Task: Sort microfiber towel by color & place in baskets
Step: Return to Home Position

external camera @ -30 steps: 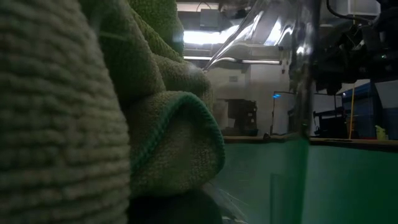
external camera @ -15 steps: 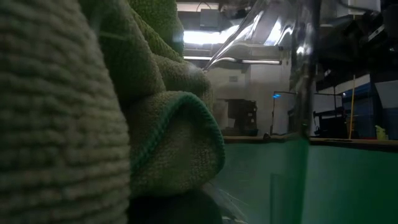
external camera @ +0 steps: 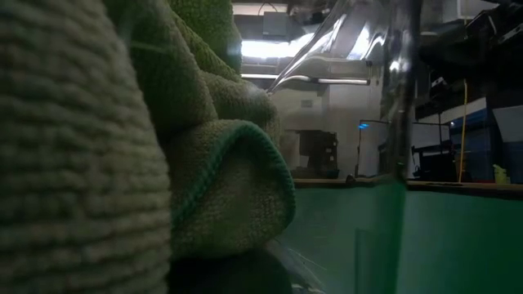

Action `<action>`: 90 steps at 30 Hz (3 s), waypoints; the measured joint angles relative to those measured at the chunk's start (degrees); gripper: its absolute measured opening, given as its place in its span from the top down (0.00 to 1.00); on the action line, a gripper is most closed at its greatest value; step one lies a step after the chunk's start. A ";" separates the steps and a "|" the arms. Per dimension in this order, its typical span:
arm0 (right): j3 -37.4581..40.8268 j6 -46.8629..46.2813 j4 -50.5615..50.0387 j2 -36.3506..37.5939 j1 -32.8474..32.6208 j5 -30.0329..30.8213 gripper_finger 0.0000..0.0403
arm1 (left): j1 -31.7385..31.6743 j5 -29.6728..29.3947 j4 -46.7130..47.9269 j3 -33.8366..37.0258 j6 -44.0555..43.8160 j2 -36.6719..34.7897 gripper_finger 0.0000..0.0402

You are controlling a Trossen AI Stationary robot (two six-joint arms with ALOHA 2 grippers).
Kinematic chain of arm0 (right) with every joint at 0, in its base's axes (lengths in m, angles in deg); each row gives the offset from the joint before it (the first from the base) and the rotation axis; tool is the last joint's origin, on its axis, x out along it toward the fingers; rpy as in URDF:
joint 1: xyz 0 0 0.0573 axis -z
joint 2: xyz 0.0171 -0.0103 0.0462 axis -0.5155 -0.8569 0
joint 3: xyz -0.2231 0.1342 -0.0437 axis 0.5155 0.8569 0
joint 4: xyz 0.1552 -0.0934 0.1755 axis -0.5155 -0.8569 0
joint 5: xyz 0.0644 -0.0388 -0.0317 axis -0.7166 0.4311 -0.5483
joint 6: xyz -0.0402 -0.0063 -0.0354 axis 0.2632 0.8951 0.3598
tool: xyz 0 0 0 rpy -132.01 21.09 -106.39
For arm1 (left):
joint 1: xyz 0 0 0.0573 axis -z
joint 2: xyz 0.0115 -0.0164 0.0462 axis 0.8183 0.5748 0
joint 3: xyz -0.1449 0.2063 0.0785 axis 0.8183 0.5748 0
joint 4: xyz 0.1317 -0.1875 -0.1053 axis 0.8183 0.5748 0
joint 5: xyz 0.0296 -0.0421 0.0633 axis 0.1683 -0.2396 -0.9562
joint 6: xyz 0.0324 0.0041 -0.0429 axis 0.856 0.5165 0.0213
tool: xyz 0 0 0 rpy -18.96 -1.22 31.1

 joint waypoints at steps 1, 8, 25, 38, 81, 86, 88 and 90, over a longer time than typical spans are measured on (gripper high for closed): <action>0.00 0.03 -0.66 -0.03 0.02 0.57 0.99 | -0.01 0.00 0.02 0.02 0.00 0.00 0.64; 0.00 -2.68 -7.01 -0.03 0.02 5.54 0.99 | 0.00 0.00 0.00 0.00 0.00 0.00 0.64; 0.00 -2.81 -7.26 -0.12 0.04 6.51 0.99 | 0.00 0.00 0.00 0.01 -0.01 0.00 0.64; 0.00 -2.81 -7.30 -0.05 0.00 6.51 0.99 | 0.00 0.00 0.00 0.02 0.00 0.00 0.64; 0.00 -2.79 -7.35 -0.03 0.04 6.51 0.99 | 0.00 0.00 0.00 0.01 -0.02 -0.02 0.64; 0.00 -2.79 -7.35 -0.03 0.04 6.51 0.99 | 0.00 0.00 0.00 -0.01 0.00 0.00 0.64; 0.00 -2.79 -7.37 -0.03 0.04 6.51 0.99 | 0.00 0.00 0.00 0.00 -0.01 0.00 0.64; 0.00 -2.79 -7.36 -0.03 0.04 6.51 0.99 | -0.01 0.00 0.00 0.01 0.00 0.00 0.64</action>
